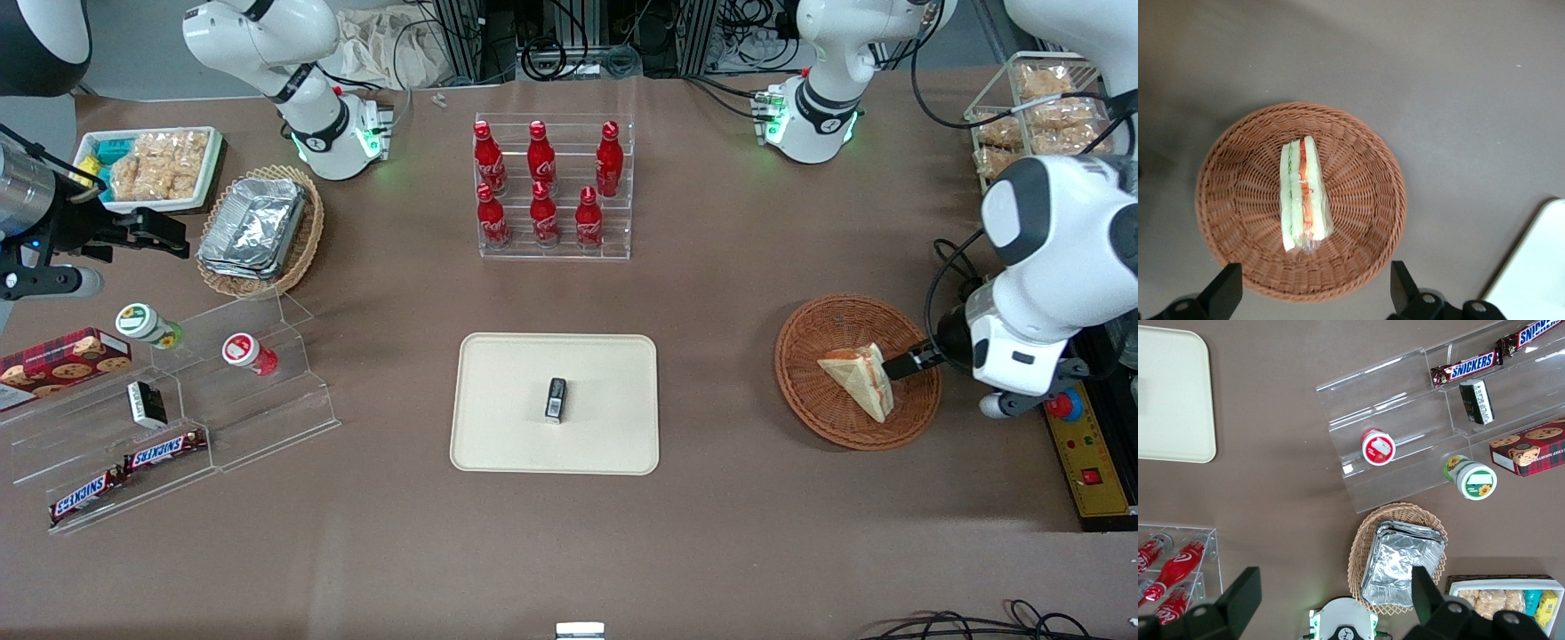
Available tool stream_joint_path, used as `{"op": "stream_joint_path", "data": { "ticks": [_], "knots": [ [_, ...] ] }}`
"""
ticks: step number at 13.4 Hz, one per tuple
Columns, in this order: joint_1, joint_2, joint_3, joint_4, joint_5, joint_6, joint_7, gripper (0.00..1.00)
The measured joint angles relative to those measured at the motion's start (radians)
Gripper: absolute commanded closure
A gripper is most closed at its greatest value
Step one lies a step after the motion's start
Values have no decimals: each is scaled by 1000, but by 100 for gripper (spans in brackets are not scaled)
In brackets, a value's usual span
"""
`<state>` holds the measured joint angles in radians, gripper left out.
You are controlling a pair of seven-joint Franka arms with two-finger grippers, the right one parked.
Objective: Place sandwich from basket to tray
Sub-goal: 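Move the left gripper down over the sandwich in the wicker basket, then close the left gripper on the triangular sandwich and lift it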
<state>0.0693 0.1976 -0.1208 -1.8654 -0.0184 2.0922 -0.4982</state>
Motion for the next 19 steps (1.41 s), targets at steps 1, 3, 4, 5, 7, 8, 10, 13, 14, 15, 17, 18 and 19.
{"op": "stream_joint_path", "data": {
  "ticks": [1,3,4,5,7,8,10,13,14,15,17,18,19],
  "knots": [
    [2,2,1,-39,0,56,-7,0],
    [8,9,3,-133,0,183,-36,0],
    [9,18,3,-169,0,218,-49,0],
    [9,33,3,-193,0,236,-59,0],
    [10,69,3,-203,0,248,-67,0],
    [11,82,3,-203,0,252,-68,0],
    [11,98,3,-203,0,259,-69,0],
    [12,121,3,-203,0,276,-72,0],
    [12,128,3,-203,0,279,-72,0],
    [12,134,3,-203,2,280,-72,1],
    [12,147,3,-203,25,283,-72,18],
    [12,154,3,-204,35,283,-72,41],
    [12,164,3,-204,44,284,-72,63]
  ]
}}
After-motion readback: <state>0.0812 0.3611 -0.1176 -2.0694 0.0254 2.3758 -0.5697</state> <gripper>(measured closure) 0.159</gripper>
